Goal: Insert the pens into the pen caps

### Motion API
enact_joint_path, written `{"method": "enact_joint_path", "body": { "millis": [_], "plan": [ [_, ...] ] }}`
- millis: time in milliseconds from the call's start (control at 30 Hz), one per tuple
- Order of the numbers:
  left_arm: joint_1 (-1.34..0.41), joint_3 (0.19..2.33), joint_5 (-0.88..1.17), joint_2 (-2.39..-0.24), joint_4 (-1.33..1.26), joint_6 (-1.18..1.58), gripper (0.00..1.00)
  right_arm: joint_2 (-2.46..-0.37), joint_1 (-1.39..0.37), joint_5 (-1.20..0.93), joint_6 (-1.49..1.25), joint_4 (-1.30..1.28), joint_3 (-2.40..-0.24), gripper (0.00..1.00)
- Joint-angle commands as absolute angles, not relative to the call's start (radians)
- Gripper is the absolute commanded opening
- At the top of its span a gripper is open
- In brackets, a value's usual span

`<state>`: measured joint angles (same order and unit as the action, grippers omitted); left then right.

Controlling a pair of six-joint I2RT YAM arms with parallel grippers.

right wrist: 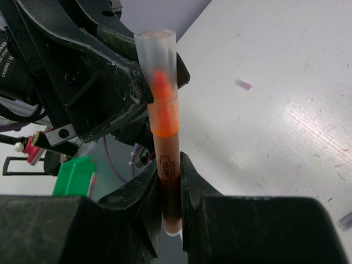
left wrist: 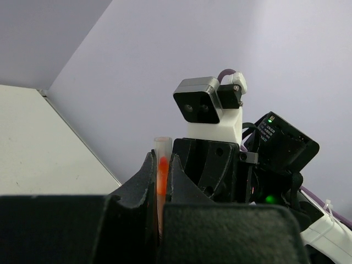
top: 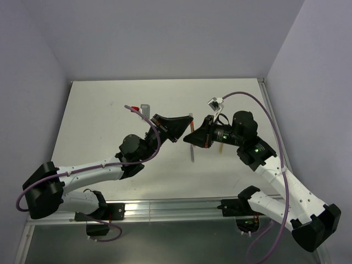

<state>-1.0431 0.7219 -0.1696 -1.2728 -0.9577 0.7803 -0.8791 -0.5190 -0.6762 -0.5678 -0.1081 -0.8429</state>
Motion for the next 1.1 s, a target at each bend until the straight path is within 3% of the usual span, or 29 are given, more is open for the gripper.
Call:
{"method": "enact_joint_path", "body": {
  "millis": [0, 1067],
  "plan": [
    [-1.184, 0.641, 0.138, -1.310, -0.733, 0.822, 0.00, -0.884, -0.448, -0.449, -0.592, 0.207, -0.896, 0.00],
    [-1.299, 0.618, 0.121, -1.347, -0.773, 0.861, 0.00, -0.896, -0.354, -0.459, -0.604, 0.207, -0.916, 0.00]
  ]
}}
